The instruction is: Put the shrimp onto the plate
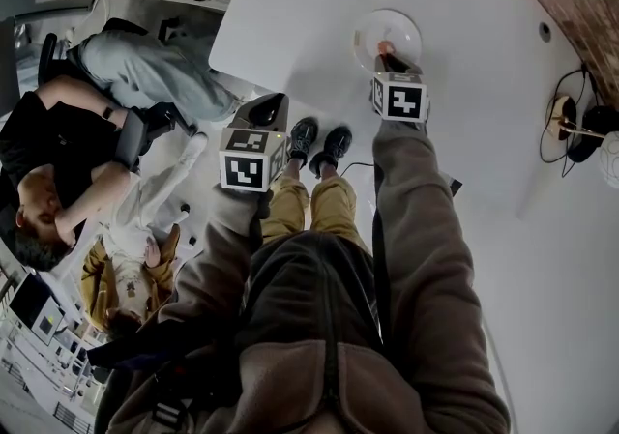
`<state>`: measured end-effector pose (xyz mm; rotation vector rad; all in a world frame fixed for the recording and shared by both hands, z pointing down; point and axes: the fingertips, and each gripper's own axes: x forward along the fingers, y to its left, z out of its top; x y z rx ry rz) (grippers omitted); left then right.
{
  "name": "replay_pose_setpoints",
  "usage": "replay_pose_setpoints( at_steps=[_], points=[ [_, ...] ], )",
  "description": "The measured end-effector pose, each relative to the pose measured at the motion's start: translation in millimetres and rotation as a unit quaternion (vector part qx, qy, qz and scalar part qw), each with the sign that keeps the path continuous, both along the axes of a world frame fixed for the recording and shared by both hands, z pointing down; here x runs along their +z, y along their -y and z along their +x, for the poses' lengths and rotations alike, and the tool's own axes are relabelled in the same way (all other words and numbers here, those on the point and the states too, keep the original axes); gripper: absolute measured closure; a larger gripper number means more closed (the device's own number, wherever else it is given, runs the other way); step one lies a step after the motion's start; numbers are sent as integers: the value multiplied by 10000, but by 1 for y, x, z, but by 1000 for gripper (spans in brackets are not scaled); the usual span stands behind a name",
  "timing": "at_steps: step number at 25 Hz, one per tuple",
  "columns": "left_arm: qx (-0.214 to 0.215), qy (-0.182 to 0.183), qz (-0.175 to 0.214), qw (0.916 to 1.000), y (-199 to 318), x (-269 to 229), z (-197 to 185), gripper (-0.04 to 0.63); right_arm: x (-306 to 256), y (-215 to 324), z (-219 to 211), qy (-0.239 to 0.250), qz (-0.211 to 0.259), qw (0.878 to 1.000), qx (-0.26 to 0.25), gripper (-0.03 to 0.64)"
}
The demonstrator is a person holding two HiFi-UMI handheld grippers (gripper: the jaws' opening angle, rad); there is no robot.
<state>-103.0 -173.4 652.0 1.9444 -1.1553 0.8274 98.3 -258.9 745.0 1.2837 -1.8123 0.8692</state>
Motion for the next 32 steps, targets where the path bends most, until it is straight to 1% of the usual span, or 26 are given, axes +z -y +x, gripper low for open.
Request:
replay_pose_setpoints(
  at_steps=[4,10,18,23,28,32],
  points=[
    [-11,-3,-24,10000,-1,0,-2,591,-1,1,-1,-63,-63,9999,-79,568],
    [8,-10,-25,10000,-4,-2,-4,591,-2,0,-5,-32,-78,9999,-115,566],
    [14,-11,55,10000,-5,-10,-6,591,-23,-2,0,21,291,9996,-42,566],
    [108,-107,249,9996,0,-30,6,591,-64,-7,1,177,774,9968,101,566],
    [199,-300,603,9975,14,-63,29,591,-122,-21,15,288,1301,9907,265,566],
    [418,-430,997,9932,23,-102,47,591,-177,-39,24,72,1854,9823,249,568]
  ],
)
